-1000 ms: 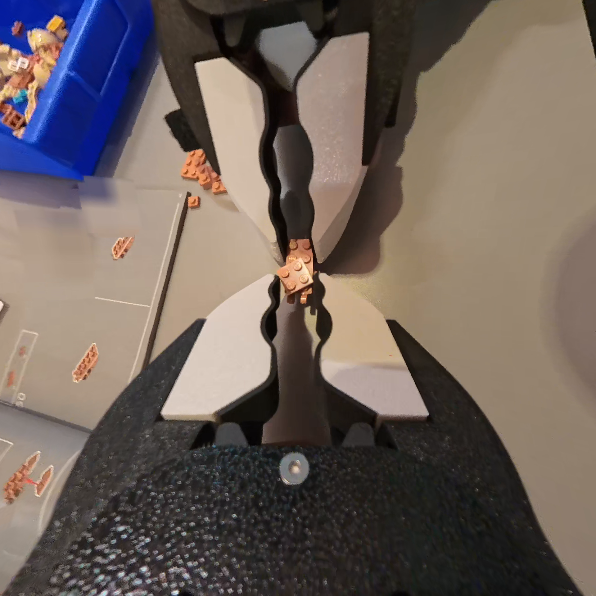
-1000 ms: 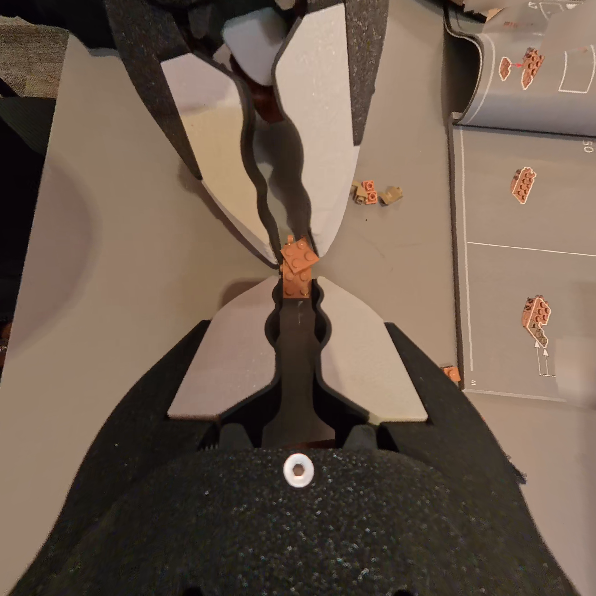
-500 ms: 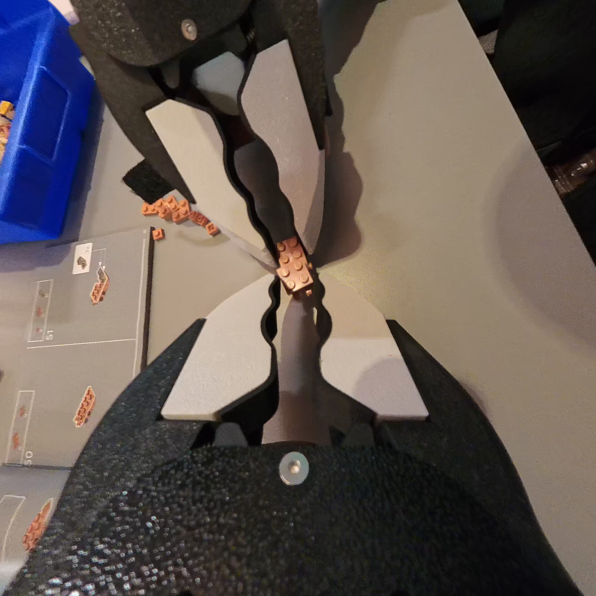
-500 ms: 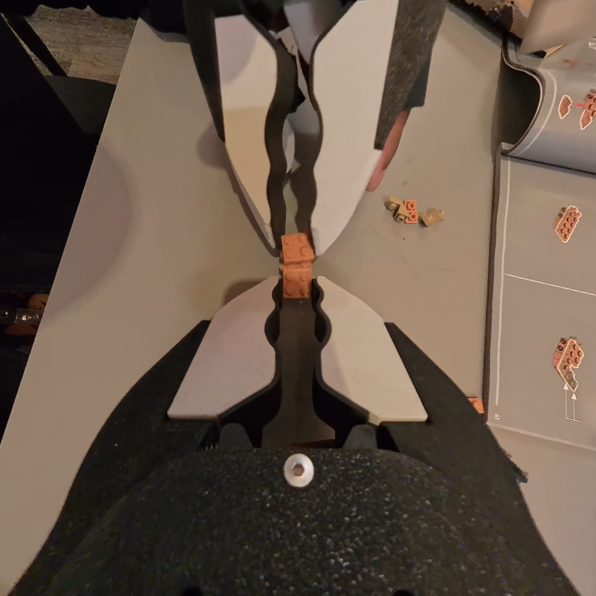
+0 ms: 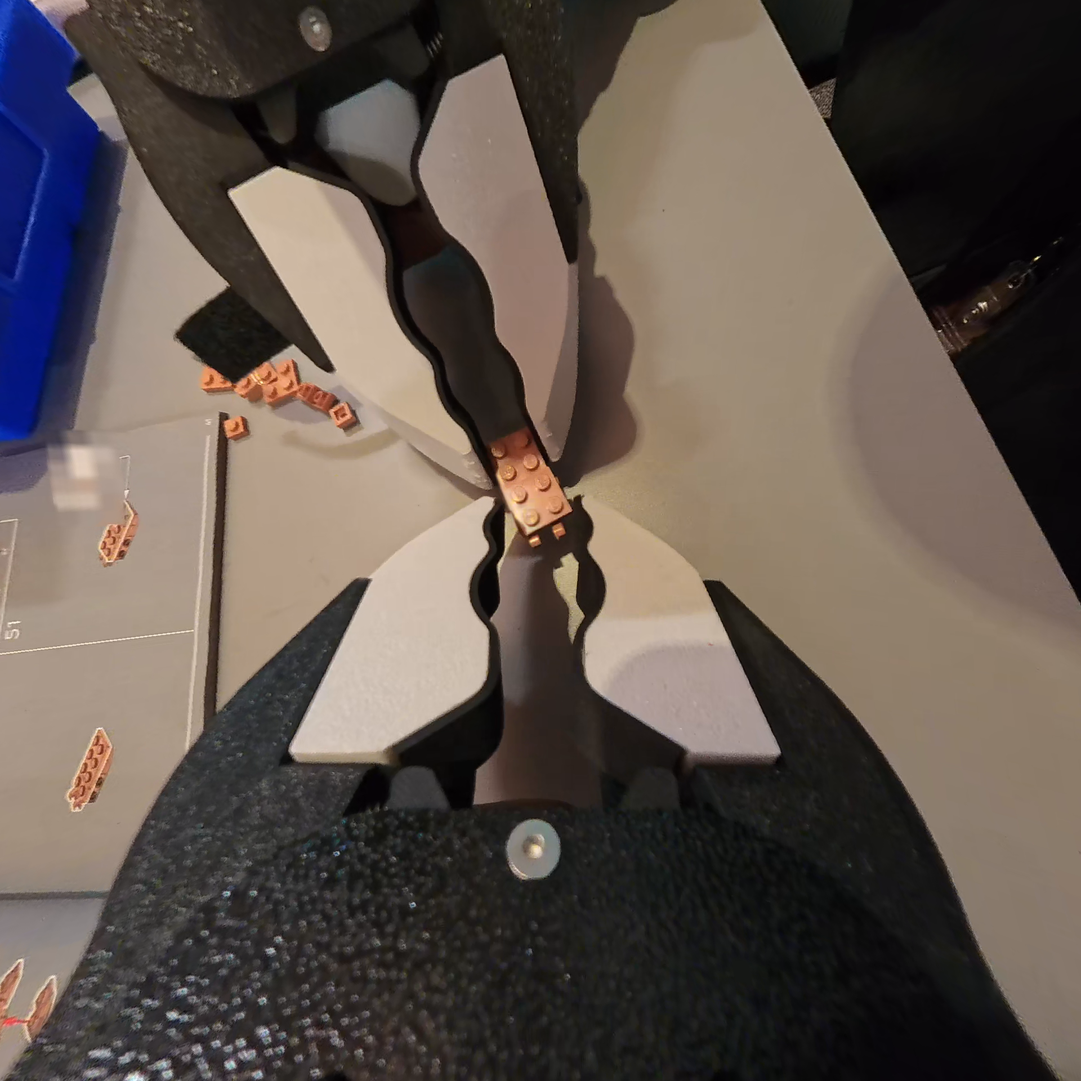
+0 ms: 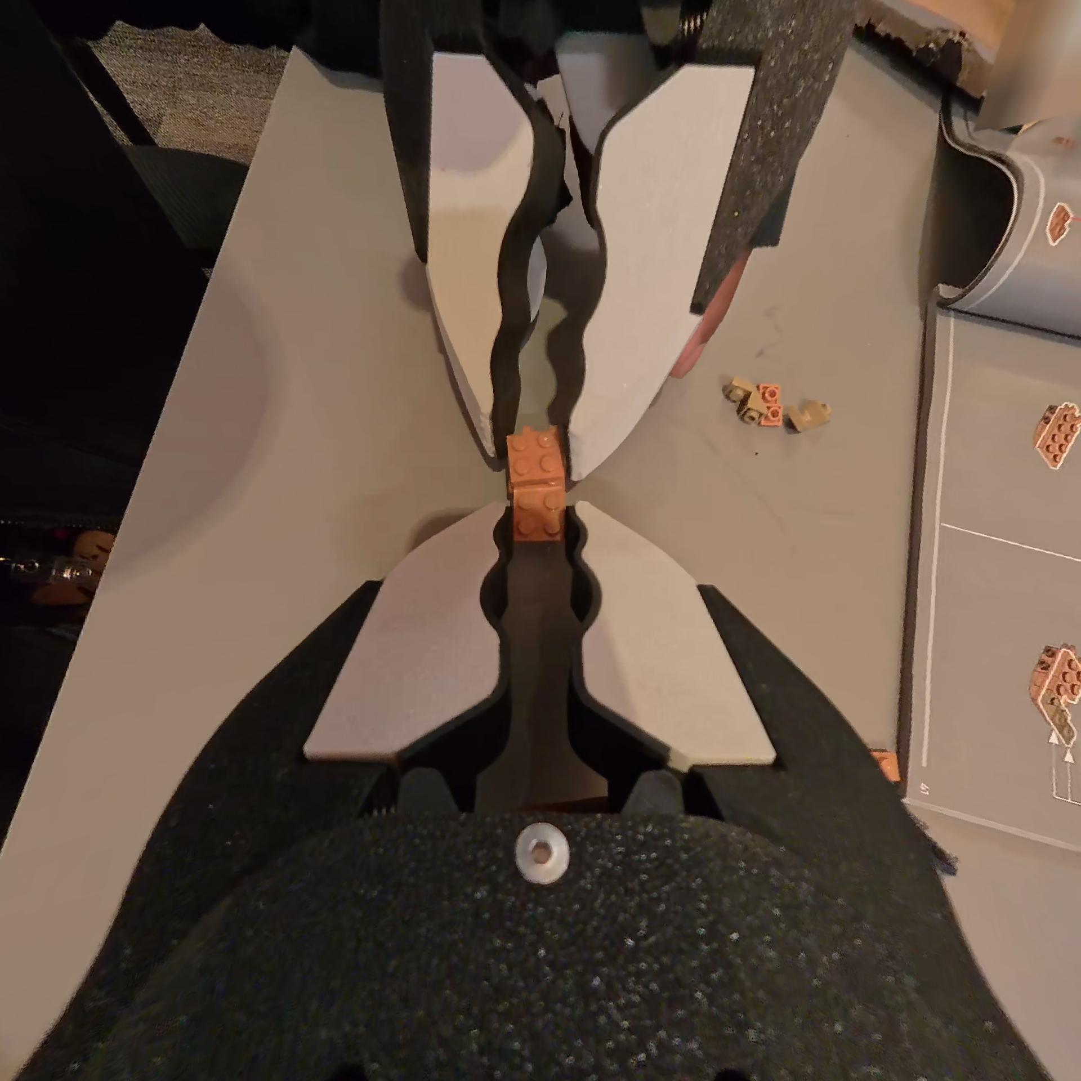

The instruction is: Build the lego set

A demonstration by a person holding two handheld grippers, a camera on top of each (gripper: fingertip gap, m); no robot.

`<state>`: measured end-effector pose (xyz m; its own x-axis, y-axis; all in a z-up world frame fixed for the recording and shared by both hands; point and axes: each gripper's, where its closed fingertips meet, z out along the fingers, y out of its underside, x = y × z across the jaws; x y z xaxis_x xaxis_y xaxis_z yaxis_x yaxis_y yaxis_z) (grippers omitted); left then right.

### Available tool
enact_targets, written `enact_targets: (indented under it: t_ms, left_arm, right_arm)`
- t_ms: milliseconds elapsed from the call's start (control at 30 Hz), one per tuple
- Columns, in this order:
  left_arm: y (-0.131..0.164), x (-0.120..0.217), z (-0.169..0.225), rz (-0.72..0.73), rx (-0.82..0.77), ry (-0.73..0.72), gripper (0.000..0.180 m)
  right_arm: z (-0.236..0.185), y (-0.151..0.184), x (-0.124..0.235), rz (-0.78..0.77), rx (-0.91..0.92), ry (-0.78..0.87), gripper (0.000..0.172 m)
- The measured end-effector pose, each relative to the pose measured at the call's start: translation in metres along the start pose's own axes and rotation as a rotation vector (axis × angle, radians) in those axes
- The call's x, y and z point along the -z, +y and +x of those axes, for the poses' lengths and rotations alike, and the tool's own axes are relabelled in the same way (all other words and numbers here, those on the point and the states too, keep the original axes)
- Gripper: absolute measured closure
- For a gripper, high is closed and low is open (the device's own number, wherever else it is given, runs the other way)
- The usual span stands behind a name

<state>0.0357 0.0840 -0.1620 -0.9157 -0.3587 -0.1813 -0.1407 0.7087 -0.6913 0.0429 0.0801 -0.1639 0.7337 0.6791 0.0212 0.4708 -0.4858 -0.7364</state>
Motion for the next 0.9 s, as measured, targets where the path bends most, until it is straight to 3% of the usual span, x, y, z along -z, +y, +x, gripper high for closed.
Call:
enact_targets:
  t_ms: [533,900]
  left_arm:
    - [-0.001,0.003,0.000,0.041,0.042,0.025,0.151]
    - [-0.013,0.012,-0.028,0.202,0.264,-0.041,0.149]
  right_arm:
    - [-0.002,-0.003,0.001,0.028,-0.001,-0.018,0.155]
    - [0.017,-0.012,0.028,0.136,-0.113,0.014,0.155]
